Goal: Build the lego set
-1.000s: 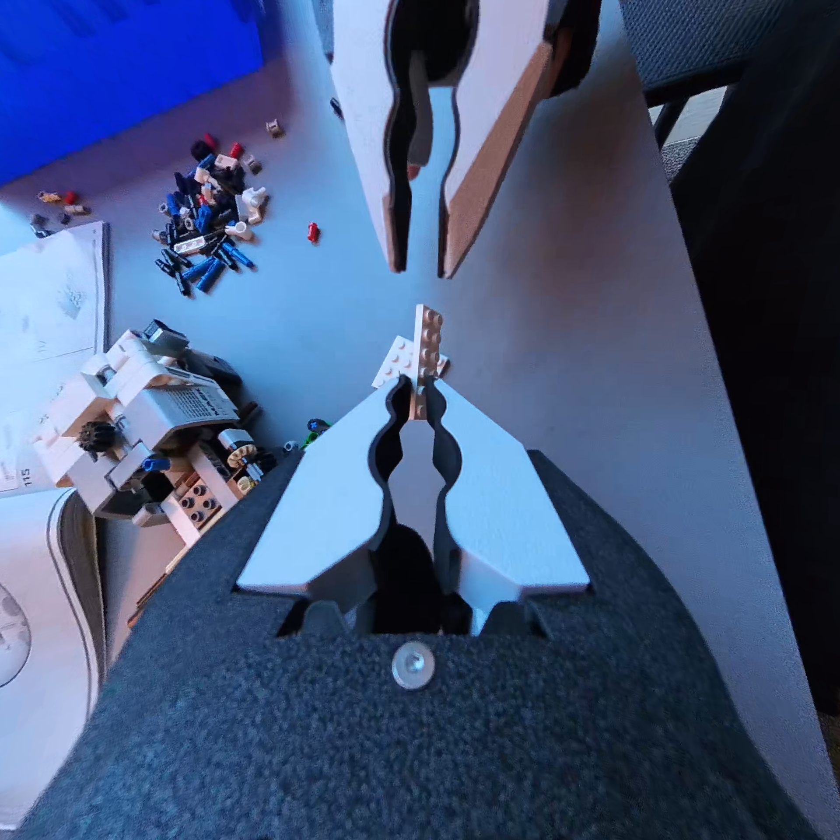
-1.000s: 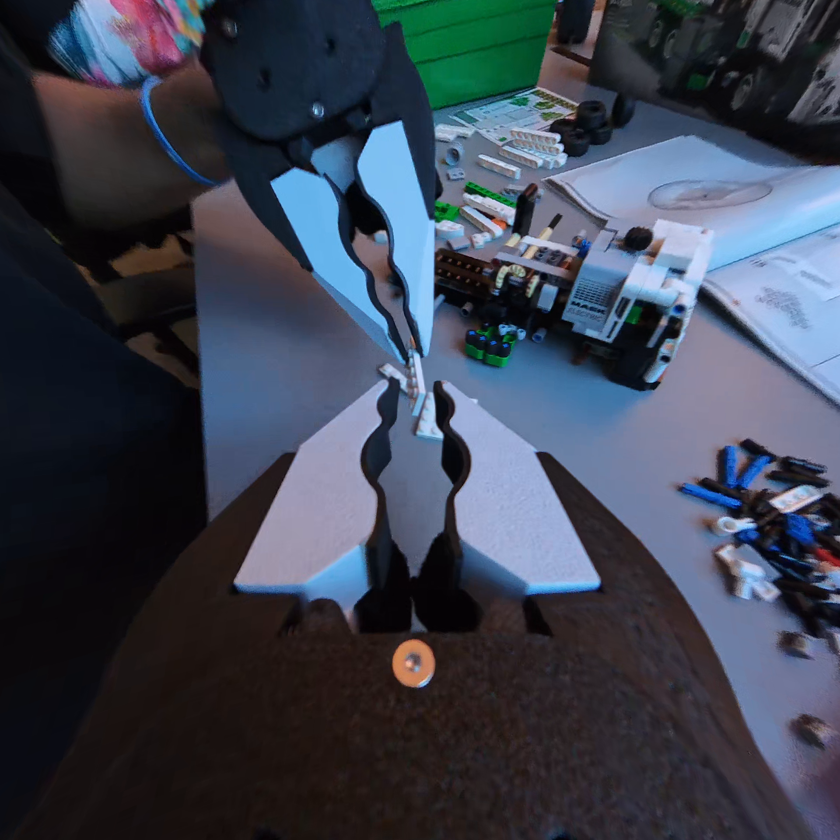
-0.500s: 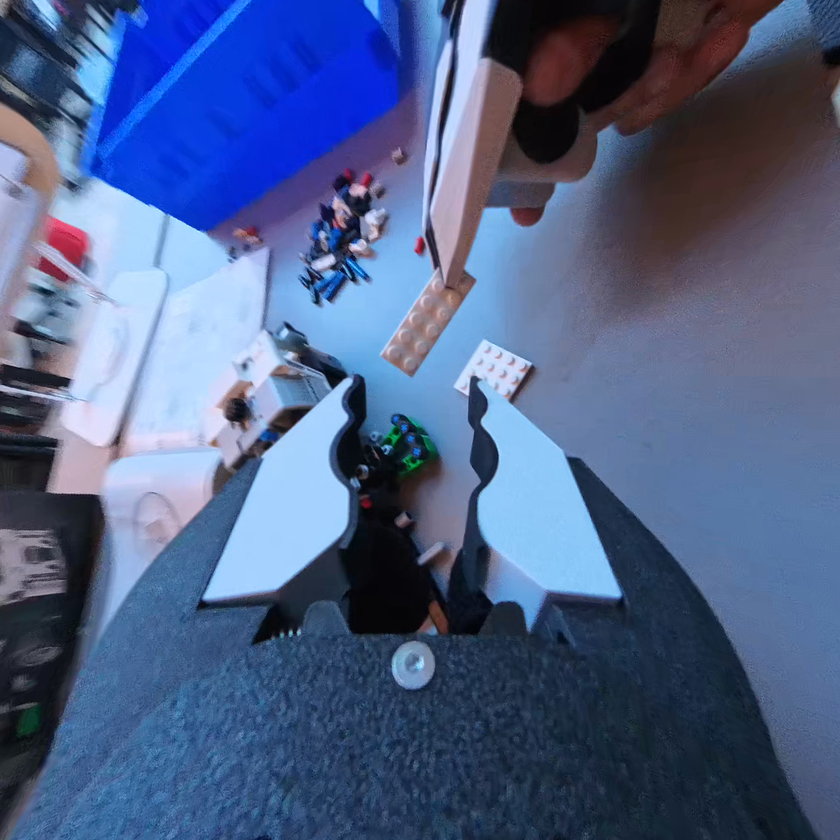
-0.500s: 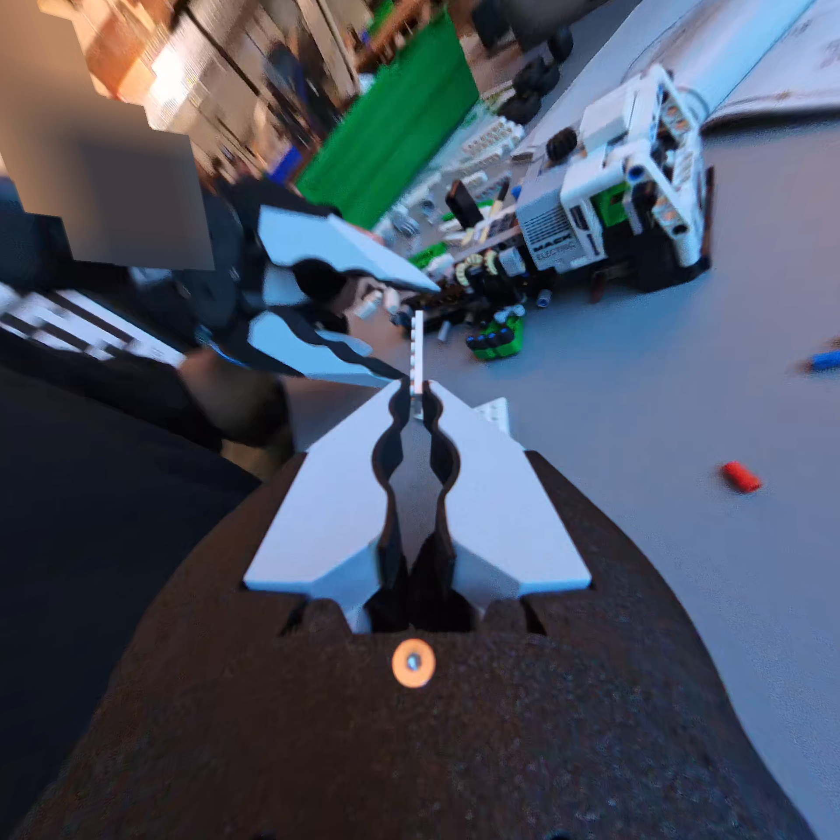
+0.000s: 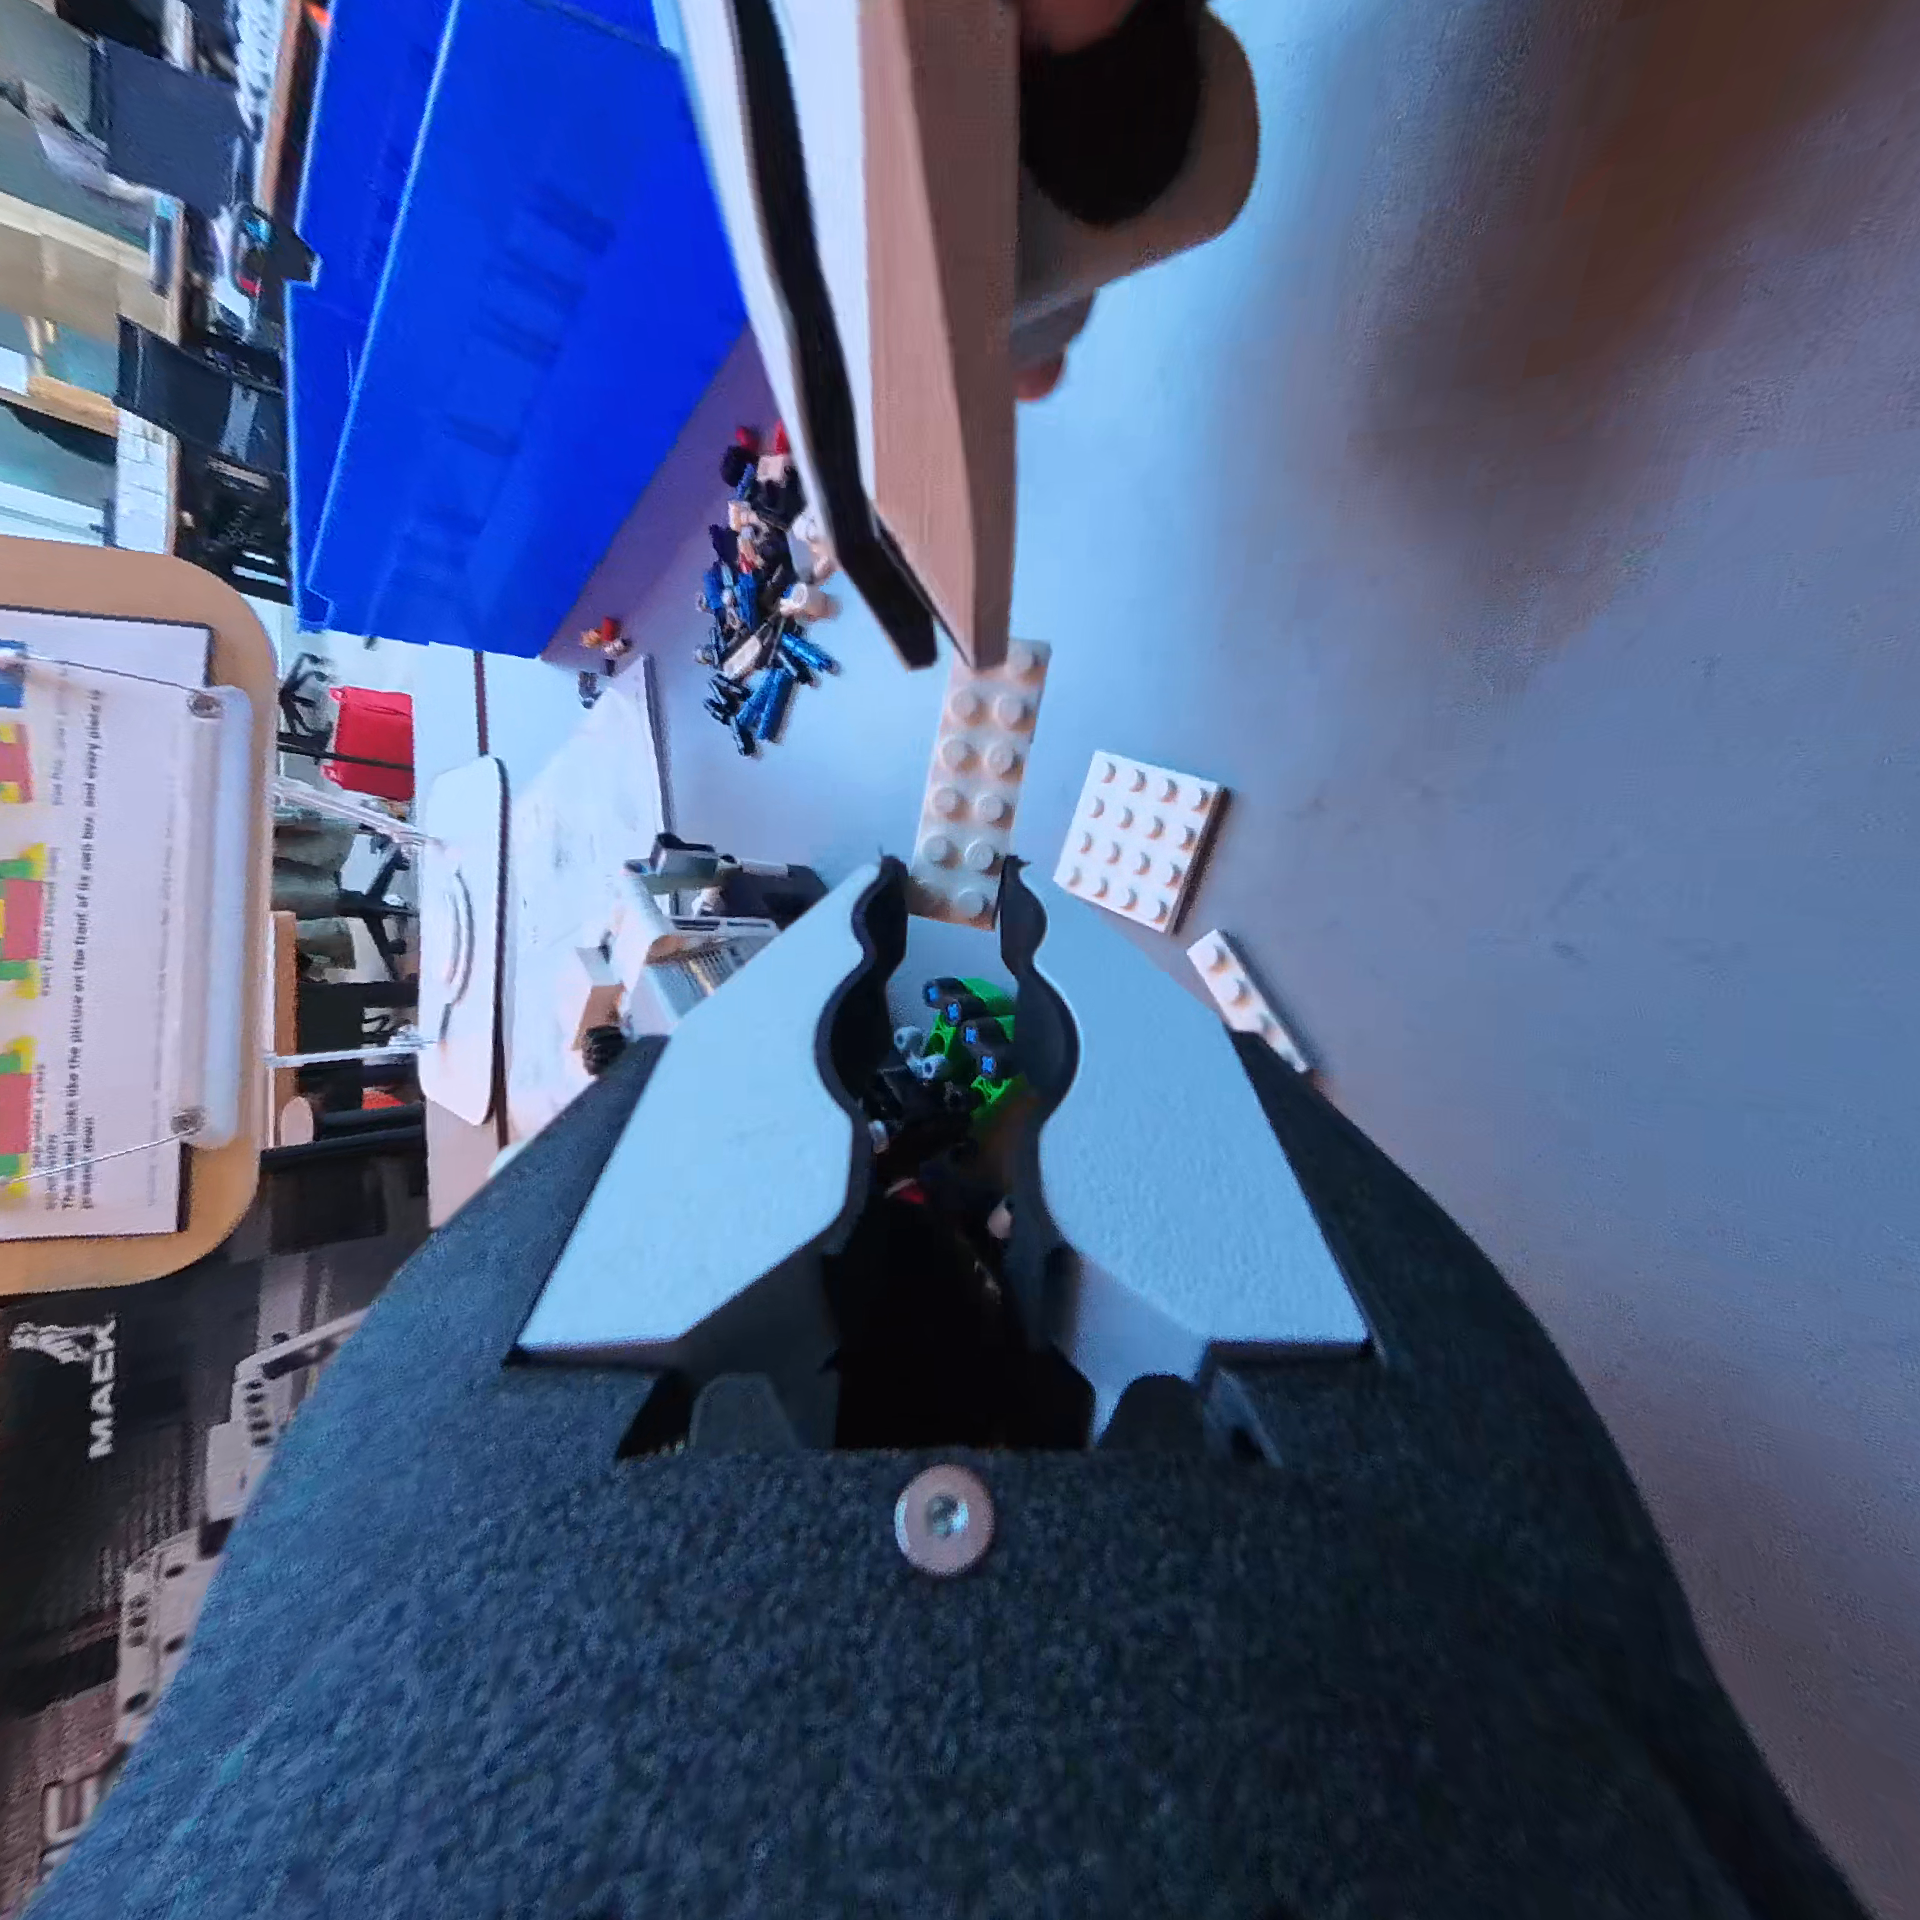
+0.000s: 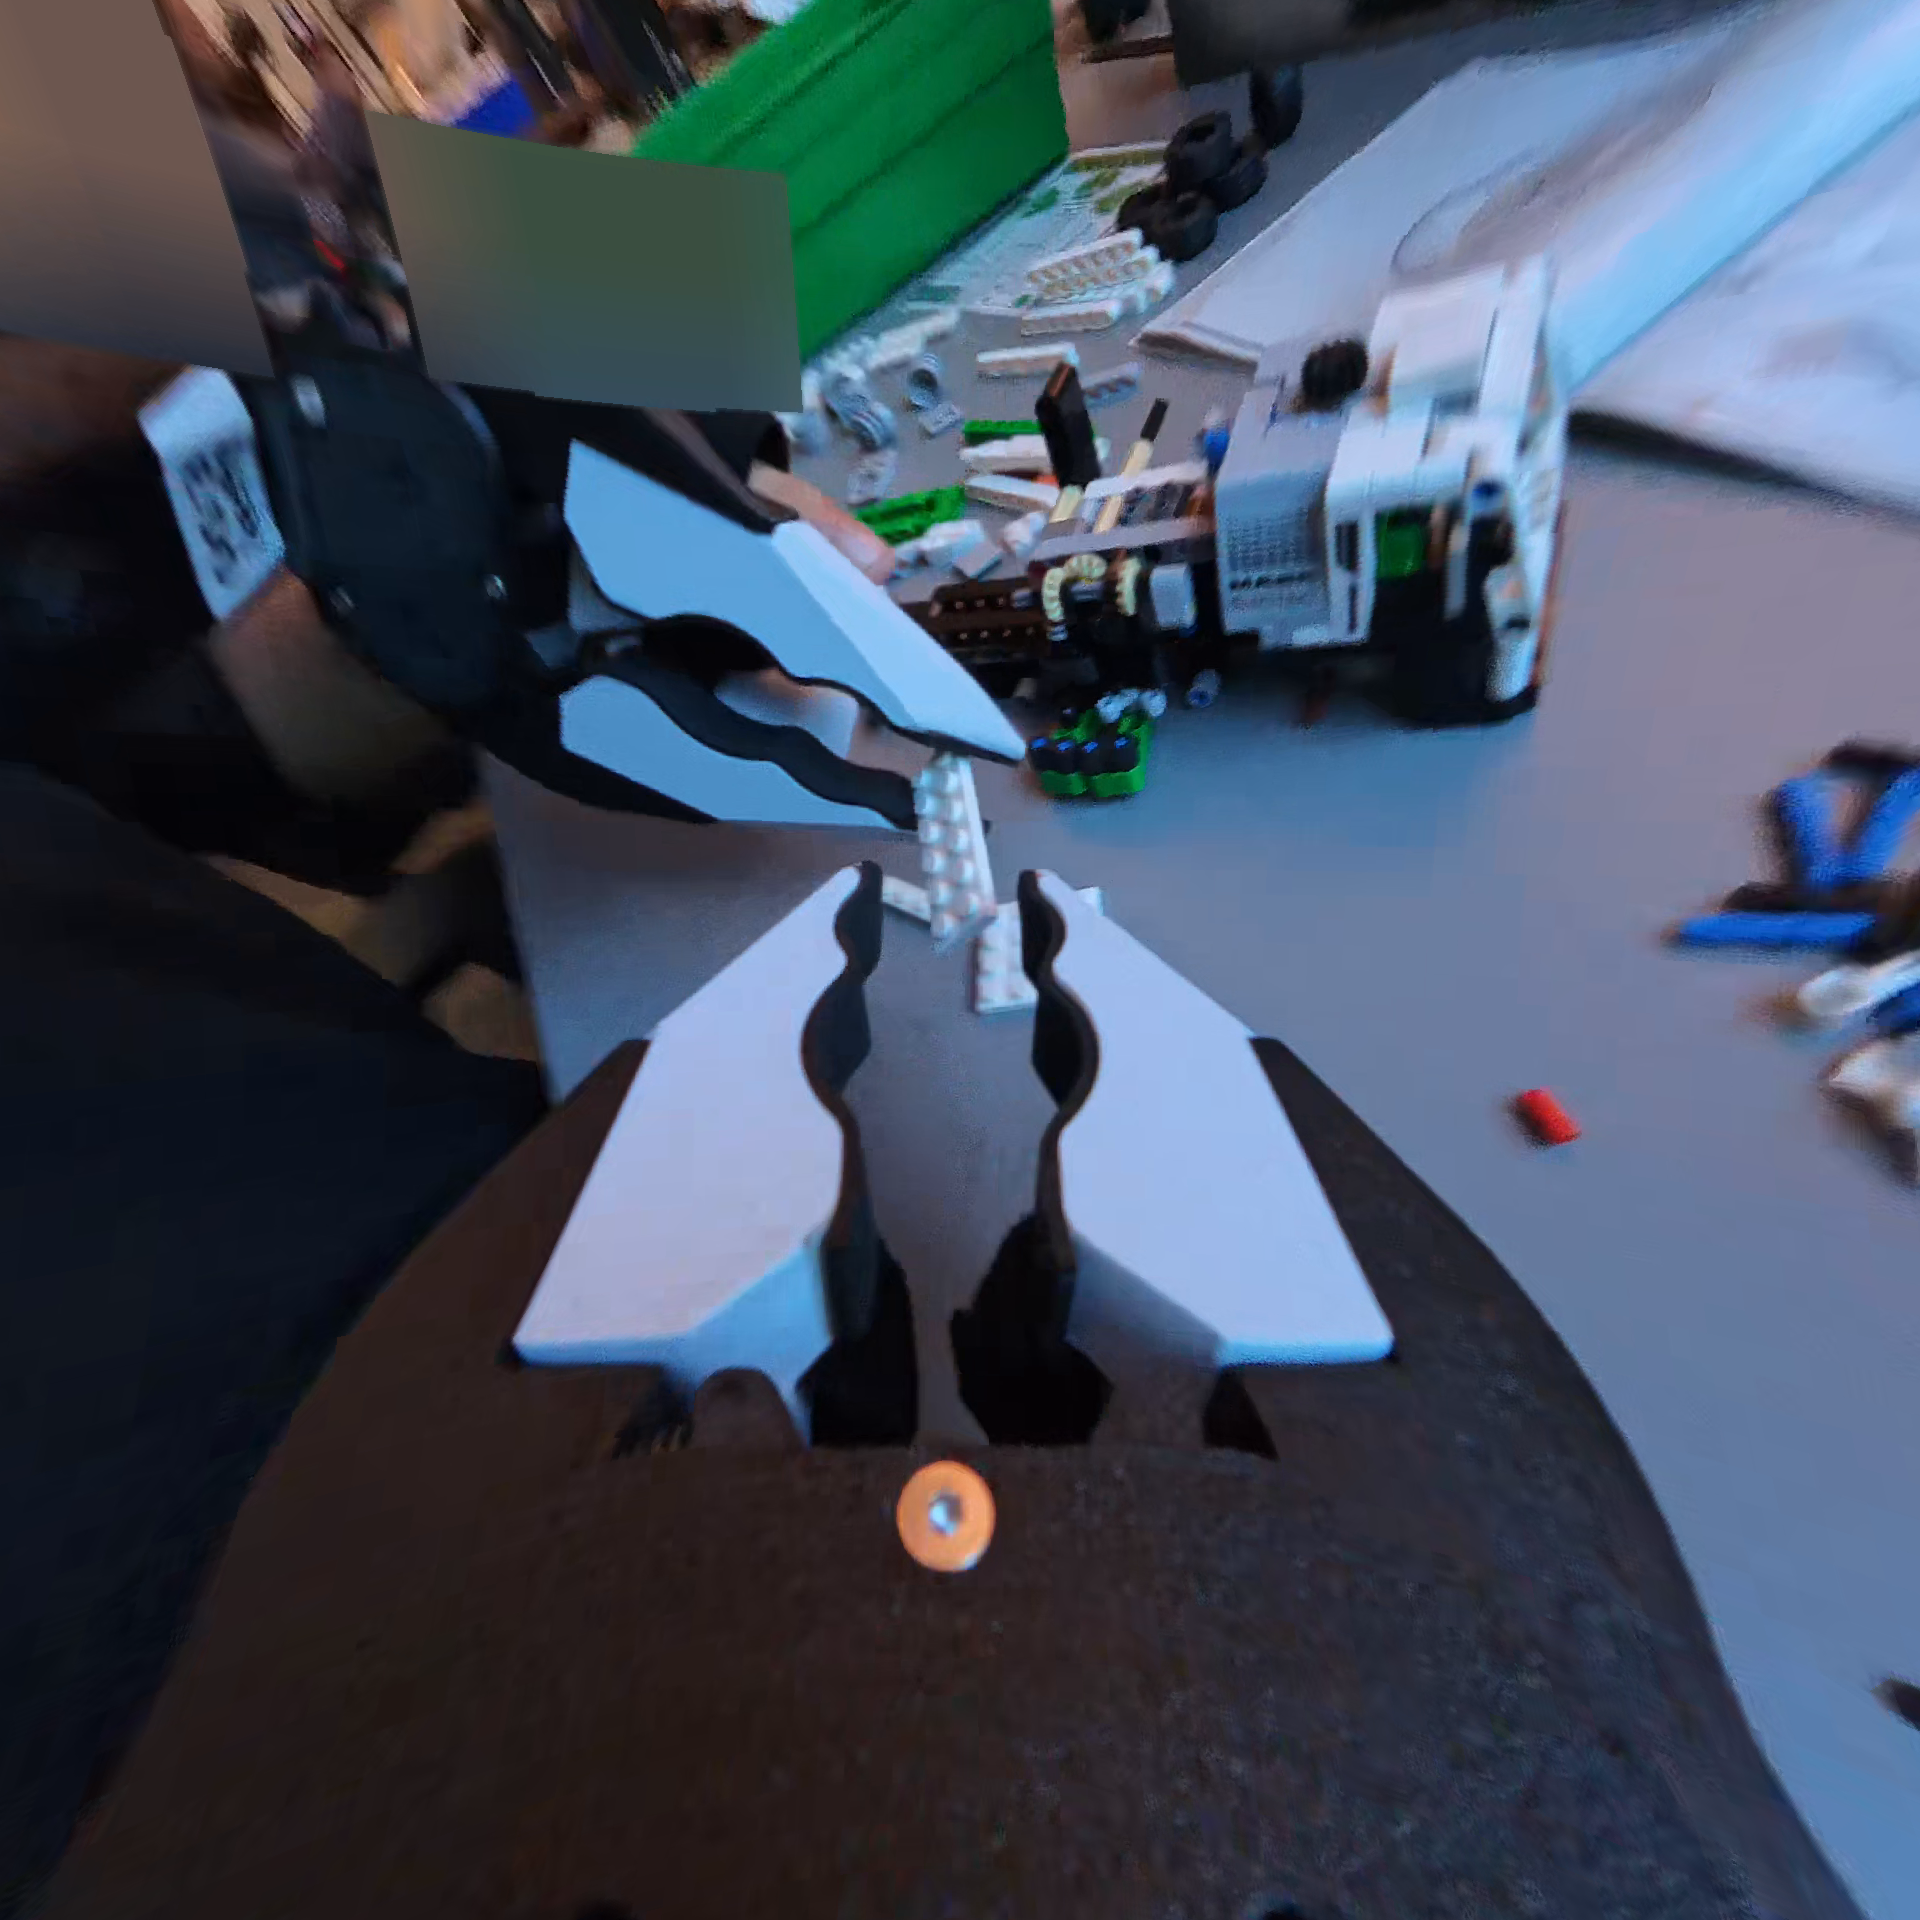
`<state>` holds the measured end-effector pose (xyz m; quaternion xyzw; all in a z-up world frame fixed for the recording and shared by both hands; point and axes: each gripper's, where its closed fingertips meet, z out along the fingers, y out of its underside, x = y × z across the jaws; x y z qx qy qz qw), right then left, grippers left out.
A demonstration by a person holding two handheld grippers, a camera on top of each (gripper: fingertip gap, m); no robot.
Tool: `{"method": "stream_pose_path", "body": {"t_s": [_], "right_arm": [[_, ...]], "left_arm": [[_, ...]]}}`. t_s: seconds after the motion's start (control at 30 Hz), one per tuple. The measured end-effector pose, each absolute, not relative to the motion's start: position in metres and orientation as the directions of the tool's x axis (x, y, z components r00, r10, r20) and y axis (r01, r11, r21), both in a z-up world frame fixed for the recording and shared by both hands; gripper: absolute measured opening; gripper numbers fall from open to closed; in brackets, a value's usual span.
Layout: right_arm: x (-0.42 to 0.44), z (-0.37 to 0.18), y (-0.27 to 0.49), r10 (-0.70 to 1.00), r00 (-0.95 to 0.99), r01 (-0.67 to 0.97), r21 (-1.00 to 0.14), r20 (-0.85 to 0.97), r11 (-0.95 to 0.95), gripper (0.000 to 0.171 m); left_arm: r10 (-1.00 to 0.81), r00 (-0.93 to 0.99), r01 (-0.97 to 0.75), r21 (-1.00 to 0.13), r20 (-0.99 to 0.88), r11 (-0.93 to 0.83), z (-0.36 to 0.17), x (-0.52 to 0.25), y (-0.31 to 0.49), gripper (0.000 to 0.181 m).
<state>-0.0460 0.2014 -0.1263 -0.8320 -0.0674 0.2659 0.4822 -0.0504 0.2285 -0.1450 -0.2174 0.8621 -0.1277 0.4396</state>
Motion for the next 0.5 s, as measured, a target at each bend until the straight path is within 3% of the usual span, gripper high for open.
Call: {"method": "stream_pose_path", "body": {"t_s": [0.07, 0.2, 0.33, 0.47, 0.5], "right_arm": [[-0.046, -0.125, 0.202, 0.392, 0.908, 0.065, -0.876, -0.146, -0.478, 0.026], [-0.054, -0.132, 0.207, 0.427, 0.883, 0.393, -0.804, 0.195, -0.445, 0.024], [-0.059, -0.149, 0.211, 0.455, 0.864, 0.443, -0.753, 0.214, -0.487, 0.021], [-0.054, -0.15, 0.212, 0.433, 0.87, 0.445, -0.749, 0.233, -0.491, 0.01], [-0.051, -0.149, 0.212, 0.412, 0.885, 0.42, -0.757, 0.218, -0.501, 0.0]], "left_arm": [[-0.497, -0.539, -0.273, -0.417, -0.681, 0.867, -0.148, -0.051, 0.229, 0.016], [-0.509, -0.587, -0.289, -0.424, -0.63, 0.858, -0.155, -0.054, 0.226, 0.015], [-0.488, -0.604, -0.277, -0.408, -0.63, 0.87, -0.156, -0.054, 0.223, 0.015], [-0.527, -0.576, -0.318, -0.422, -0.625, 0.849, -0.156, -0.052, 0.225, 0.013], [-0.568, -0.546, -0.354, -0.444, -0.616, 0.823, -0.155, -0.051, 0.228, 0.013]]}}
